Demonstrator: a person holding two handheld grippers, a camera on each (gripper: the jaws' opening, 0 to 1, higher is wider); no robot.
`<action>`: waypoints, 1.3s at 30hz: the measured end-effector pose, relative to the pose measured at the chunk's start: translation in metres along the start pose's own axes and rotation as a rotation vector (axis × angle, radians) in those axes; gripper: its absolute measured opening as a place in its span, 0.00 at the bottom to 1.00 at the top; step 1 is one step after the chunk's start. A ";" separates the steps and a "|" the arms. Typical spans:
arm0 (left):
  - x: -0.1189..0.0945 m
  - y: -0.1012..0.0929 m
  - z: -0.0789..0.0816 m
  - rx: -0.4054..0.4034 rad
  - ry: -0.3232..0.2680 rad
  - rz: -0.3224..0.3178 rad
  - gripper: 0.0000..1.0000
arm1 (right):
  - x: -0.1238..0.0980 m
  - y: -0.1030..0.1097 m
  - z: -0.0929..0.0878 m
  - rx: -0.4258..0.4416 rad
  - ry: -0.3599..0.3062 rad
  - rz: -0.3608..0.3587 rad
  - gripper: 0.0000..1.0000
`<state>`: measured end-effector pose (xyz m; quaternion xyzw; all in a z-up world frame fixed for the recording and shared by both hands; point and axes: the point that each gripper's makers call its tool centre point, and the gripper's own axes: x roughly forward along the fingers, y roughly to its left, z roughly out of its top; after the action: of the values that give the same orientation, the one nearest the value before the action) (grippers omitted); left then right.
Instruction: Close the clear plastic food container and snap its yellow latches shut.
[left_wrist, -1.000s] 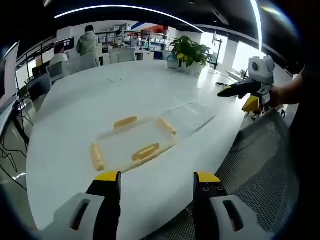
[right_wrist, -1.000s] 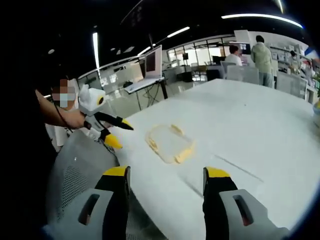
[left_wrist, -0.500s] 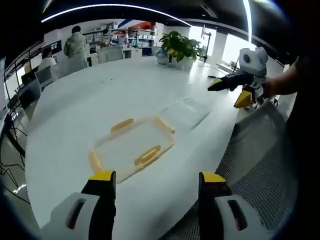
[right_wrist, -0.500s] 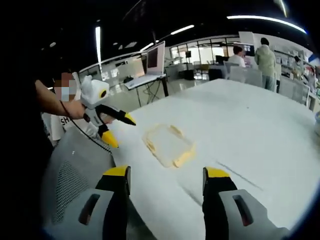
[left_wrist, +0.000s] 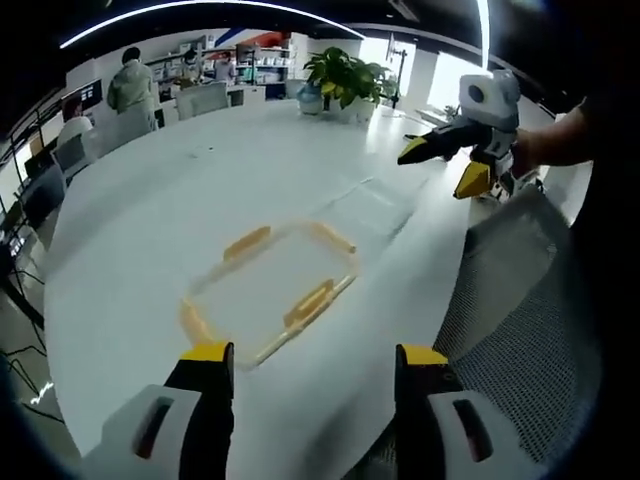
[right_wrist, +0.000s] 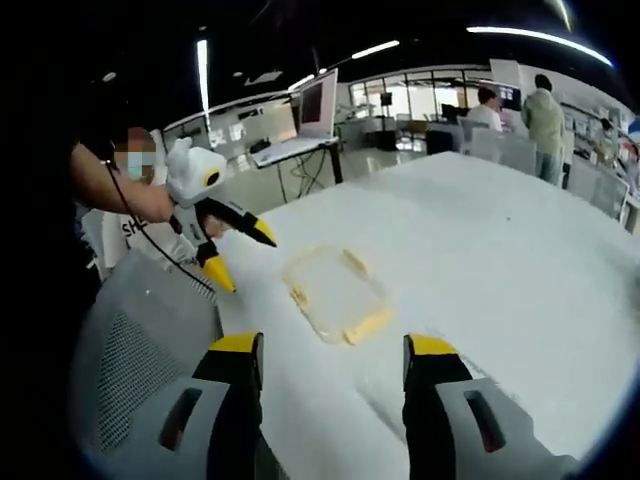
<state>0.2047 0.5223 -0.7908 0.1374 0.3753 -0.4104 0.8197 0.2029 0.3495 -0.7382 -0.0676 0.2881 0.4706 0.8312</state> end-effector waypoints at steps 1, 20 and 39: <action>0.000 0.001 0.000 0.002 0.003 -0.003 0.61 | 0.001 0.000 0.001 -0.002 0.003 0.004 0.54; 0.006 0.027 -0.010 0.054 0.077 -0.068 0.61 | 0.030 -0.019 0.001 -0.050 0.092 0.013 0.53; 0.018 0.056 -0.009 0.133 0.134 -0.126 0.59 | 0.062 -0.018 -0.011 -0.119 0.208 0.063 0.54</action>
<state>0.2507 0.5521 -0.8144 0.1948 0.4091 -0.4750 0.7544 0.2379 0.3818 -0.7837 -0.1563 0.3464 0.5030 0.7762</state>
